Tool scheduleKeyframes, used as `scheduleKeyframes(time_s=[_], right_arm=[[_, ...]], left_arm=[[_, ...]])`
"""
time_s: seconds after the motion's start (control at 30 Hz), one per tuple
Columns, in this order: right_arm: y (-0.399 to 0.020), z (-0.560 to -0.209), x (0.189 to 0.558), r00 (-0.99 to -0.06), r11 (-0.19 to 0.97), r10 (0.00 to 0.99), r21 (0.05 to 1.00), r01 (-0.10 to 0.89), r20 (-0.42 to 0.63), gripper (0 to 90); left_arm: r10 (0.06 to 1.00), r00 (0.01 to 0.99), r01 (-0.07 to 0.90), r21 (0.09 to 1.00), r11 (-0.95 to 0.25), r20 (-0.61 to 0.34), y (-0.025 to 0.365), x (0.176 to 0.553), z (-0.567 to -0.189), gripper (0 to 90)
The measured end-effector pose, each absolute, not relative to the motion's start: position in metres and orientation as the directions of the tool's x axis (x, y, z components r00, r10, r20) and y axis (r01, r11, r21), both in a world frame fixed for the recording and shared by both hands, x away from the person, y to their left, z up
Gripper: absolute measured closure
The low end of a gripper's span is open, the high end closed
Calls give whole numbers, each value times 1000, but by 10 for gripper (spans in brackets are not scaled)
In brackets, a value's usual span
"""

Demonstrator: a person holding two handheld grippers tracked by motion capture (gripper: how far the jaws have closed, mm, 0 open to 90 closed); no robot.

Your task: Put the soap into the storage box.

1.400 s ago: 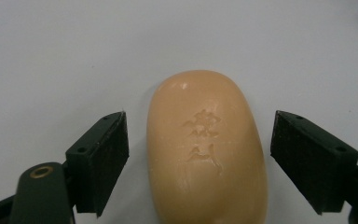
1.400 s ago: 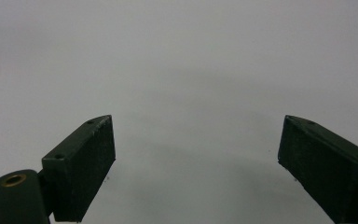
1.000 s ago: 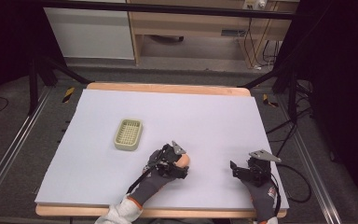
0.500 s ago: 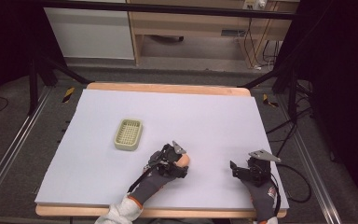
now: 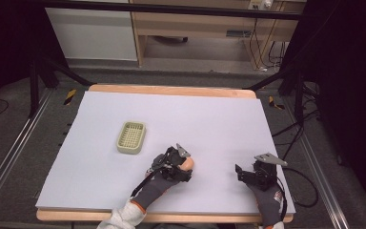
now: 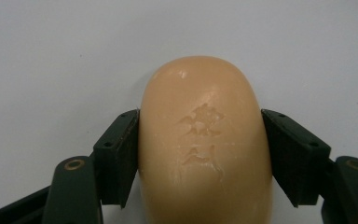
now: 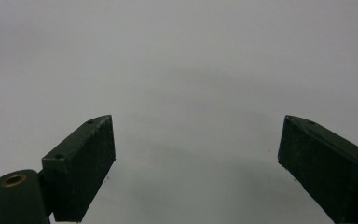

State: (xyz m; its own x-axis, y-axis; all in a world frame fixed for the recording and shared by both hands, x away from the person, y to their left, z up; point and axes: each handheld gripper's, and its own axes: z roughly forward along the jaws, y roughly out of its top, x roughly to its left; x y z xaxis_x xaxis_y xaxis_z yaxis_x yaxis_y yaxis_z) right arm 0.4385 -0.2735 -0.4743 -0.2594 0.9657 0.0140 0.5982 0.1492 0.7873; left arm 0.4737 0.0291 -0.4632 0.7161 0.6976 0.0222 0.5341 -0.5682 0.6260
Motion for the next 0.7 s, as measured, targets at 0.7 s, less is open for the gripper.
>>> scheduleKeyframes(time_s=[0.7], right_arm=[[-274,-474,438,-255,146,967,785,602,16,112]], left_arm=[[698,715,503,663,-554,40,61,461,-430,311]])
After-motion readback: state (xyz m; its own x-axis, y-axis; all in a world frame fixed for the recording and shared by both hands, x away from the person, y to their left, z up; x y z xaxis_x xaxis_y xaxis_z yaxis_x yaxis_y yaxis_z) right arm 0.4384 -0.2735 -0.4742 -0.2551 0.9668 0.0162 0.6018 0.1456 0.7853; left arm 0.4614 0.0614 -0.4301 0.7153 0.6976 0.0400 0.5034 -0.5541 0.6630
